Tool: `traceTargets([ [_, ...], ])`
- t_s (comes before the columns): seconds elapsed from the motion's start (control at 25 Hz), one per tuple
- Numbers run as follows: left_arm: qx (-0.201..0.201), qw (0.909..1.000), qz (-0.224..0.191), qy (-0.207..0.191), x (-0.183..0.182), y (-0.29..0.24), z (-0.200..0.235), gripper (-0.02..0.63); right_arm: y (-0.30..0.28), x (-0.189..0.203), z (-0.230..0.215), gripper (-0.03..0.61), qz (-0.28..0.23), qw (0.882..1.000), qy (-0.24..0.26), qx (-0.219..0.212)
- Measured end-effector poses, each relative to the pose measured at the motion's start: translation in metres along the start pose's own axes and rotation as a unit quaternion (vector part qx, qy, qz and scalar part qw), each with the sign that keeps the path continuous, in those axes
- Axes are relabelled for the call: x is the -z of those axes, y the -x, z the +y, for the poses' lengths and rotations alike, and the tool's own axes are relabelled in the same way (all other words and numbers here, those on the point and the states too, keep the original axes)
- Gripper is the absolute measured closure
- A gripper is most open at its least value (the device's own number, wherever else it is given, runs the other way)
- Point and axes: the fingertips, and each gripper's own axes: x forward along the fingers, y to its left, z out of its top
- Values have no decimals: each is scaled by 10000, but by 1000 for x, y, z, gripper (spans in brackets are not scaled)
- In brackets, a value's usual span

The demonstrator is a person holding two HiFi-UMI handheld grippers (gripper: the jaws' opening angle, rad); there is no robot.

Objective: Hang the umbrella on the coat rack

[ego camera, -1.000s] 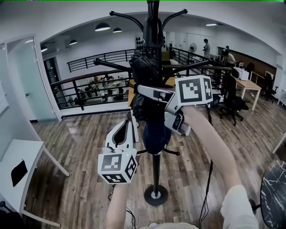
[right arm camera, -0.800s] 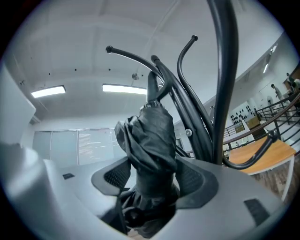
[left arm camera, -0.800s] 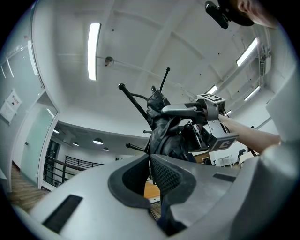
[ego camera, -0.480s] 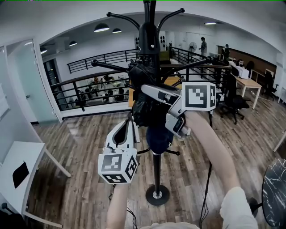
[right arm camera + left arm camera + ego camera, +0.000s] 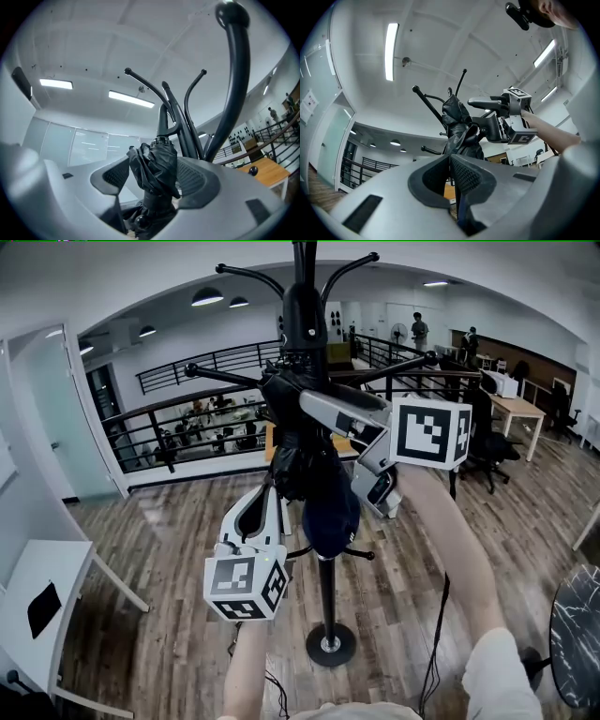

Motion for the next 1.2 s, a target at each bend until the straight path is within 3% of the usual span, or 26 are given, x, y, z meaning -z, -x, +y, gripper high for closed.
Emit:
traceTargets([
  [0.24, 39, 10000, -78, -18, -8, 0, -13, 580, 31, -9, 8, 267, -265, 9947, 936, 340],
  [0.44, 54, 9998, -183, -89, -18, 10, -17, 580, 58, 6, 19, 275, -563, 9826, 1583, 791],
  [0.68, 84, 9992, -337, -201, -9, 26, -35, 580, 100, 52, 33, 433, -980, 9539, 2373, 1553],
  [0.8, 88, 9988, -403, -271, 0, 34, -45, 580, 116, 86, 34, 500, -1009, 9458, 2497, 1814],
  [1.0, -3, 9970, -701, -317, 17, 59, -56, 580, 145, 142, 26, 525, -836, 9363, 2486, 2337],
  [1.2, -224, 9996, -174, -13, 72, 85, -56, 580, 170, 202, 13, 529, -343, 9378, 2204, 2659],
])
